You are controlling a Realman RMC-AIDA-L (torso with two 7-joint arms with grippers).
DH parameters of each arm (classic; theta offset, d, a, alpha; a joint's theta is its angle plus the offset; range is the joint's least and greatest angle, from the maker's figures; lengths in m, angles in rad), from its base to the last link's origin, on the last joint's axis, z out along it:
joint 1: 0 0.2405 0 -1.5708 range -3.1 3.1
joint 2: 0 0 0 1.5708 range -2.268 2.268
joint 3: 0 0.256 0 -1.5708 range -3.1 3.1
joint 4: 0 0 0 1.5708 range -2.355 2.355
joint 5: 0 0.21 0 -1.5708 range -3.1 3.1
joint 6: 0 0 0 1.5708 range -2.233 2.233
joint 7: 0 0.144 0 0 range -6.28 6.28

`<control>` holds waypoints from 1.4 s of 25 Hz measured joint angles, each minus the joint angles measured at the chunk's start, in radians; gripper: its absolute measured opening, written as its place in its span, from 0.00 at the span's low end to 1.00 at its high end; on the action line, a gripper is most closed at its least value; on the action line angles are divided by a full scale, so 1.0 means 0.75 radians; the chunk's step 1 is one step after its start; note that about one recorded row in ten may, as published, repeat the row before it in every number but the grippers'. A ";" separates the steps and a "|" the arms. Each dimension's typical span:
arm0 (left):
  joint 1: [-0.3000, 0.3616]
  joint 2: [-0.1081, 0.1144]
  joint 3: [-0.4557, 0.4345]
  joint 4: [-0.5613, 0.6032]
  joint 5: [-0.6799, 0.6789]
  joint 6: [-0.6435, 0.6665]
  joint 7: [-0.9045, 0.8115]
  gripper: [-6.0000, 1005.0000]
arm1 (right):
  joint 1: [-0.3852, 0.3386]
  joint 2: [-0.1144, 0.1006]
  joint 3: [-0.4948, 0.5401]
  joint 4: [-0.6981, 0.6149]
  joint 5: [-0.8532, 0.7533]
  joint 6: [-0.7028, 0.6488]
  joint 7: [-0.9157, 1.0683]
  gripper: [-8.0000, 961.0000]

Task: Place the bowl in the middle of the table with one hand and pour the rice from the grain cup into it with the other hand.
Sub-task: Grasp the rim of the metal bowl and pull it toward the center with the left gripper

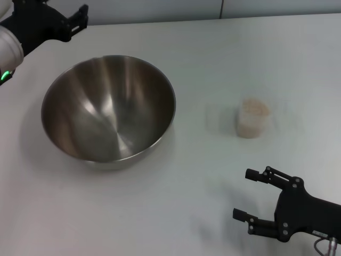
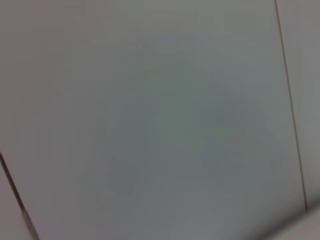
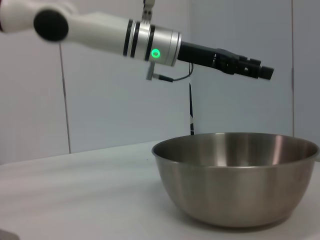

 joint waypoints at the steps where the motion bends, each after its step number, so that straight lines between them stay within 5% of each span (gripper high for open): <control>1: 0.000 0.000 0.000 0.000 0.000 0.000 0.000 0.72 | 0.002 0.000 0.000 0.000 0.000 0.001 0.000 0.86; 3: -0.026 0.000 -0.063 -0.208 -0.084 -0.486 0.107 0.72 | 0.003 0.000 0.000 0.000 0.000 0.003 0.000 0.86; 6: -0.027 -0.034 -0.160 -0.280 -0.260 -0.676 0.294 0.72 | 0.005 0.000 0.000 0.000 0.000 0.004 0.000 0.86; 9: -0.022 -0.131 -0.402 -0.326 -0.618 -0.949 0.703 0.72 | 0.006 0.000 0.000 0.001 0.000 0.005 0.000 0.86; 10: -0.022 -0.131 -0.402 -0.326 -0.618 -0.949 0.703 0.72 | 0.007 0.000 0.000 0.002 0.000 0.005 0.000 0.86; 12: -0.078 -0.289 -0.777 -0.301 -0.840 -1.359 1.046 0.72 | 0.007 0.000 0.000 0.004 0.000 0.006 0.000 0.86; 15: -0.130 -0.352 -0.975 -0.258 -0.833 -1.574 1.139 0.72 | 0.007 0.000 0.000 0.007 0.000 0.007 0.000 0.86; 35: -0.204 -0.345 -1.033 0.028 -0.658 -1.533 1.155 0.71 | 0.014 0.002 0.000 0.003 0.000 0.000 -0.003 0.86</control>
